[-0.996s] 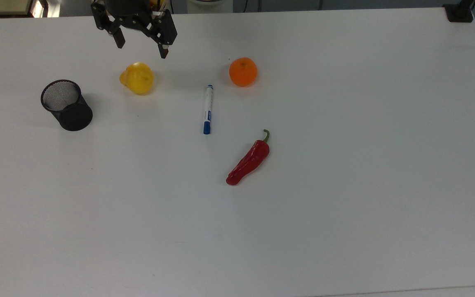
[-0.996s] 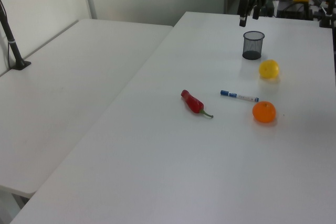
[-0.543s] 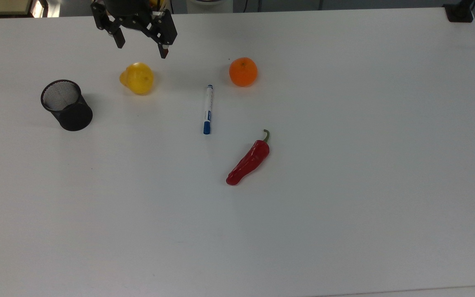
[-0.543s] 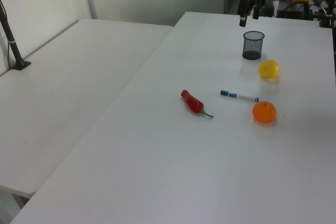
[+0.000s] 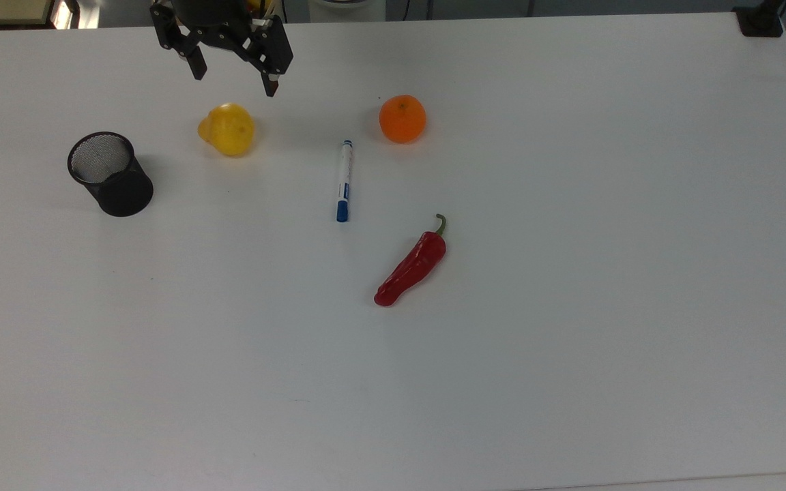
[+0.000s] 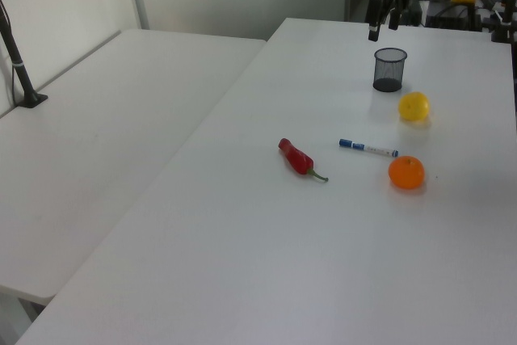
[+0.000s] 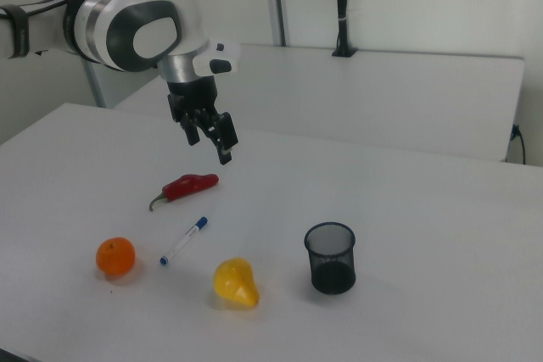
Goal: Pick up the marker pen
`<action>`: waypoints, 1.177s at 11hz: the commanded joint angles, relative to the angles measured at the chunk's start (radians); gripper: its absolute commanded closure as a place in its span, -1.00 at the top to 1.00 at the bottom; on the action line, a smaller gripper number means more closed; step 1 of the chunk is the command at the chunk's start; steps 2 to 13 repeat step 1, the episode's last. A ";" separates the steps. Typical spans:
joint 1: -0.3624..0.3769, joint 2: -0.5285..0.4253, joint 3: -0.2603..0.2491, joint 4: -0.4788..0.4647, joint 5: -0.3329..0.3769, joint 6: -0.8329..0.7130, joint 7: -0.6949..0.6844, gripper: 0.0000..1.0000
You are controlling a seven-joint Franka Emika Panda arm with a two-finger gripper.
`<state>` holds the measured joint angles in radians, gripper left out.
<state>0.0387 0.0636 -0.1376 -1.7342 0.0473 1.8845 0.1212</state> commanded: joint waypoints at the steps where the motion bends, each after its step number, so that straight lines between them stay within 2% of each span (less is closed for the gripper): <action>1: -0.005 -0.028 0.001 -0.024 -0.021 -0.013 -0.005 1.00; 13: -0.005 -0.028 0.001 -0.024 -0.021 -0.013 -0.005 1.00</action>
